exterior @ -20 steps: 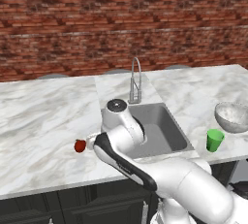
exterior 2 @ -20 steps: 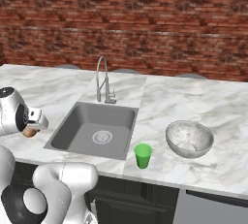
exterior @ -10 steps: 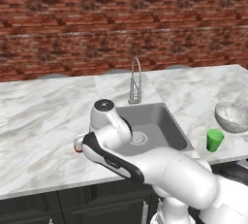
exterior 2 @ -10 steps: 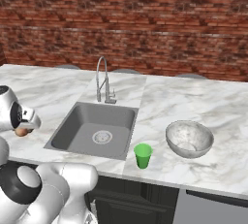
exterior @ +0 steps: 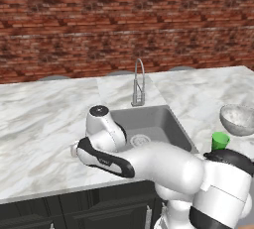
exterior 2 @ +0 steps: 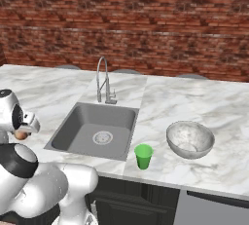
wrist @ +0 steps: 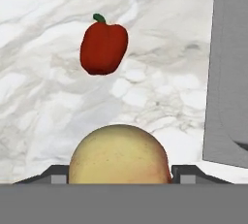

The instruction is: Remove the peach and bell pepper from the sink. Then move the bowl and cup from the counter to the sink for washing.

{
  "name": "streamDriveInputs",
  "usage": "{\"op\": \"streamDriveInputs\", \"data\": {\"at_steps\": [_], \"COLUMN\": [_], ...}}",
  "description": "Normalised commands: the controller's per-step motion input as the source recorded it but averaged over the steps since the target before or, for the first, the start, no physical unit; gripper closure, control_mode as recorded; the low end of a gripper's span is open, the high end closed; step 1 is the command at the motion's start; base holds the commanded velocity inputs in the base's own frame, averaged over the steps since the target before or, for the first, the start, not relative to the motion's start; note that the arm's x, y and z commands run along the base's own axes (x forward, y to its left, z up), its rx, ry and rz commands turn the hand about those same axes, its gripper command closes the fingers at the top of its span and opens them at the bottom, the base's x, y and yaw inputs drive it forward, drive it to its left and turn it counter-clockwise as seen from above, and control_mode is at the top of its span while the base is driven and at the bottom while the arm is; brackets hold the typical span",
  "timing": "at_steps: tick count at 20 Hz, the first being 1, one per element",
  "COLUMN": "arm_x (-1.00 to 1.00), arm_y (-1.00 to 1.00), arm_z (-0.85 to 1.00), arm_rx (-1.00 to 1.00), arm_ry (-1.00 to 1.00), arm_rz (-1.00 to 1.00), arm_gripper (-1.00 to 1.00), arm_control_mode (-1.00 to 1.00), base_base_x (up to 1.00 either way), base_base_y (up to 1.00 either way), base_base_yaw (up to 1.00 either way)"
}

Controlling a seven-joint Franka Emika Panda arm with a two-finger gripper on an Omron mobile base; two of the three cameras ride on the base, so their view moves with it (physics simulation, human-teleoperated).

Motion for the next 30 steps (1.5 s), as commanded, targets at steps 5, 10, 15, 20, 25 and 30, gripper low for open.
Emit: {"op": "streamDriveInputs", "data": {"at_steps": [5,10,15,20,25,30], "arm_x": [0.18,0.17,0.12,0.11,0.17,0.17], "arm_y": [0.18,0.18,0.17,0.15,0.1,0.05], "arm_z": [-0.27,-0.28,-0.23,-0.2,-0.11,-0.05], "arm_rx": [0.0,0.0,0.0,0.0,0.0,0.0], "arm_ry": [0.13,0.05,0.0,0.0,0.0,0.0], "arm_rz": [-0.01,0.0,0.0,0.0,-0.01,-0.03], "arm_gripper": [1.0,1.0,1.0,1.0,1.0,1.0], "arm_control_mode": [-1.0,-1.0,-1.0,-1.0,-1.0,-1.0], "base_base_x": [0.0,0.0,0.0,0.0,0.0,0.0], "base_base_y": [0.0,0.0,0.0,0.0,0.0,0.0], "base_base_yaw": [0.0,0.0,0.0,0.0,0.0,0.0]}}
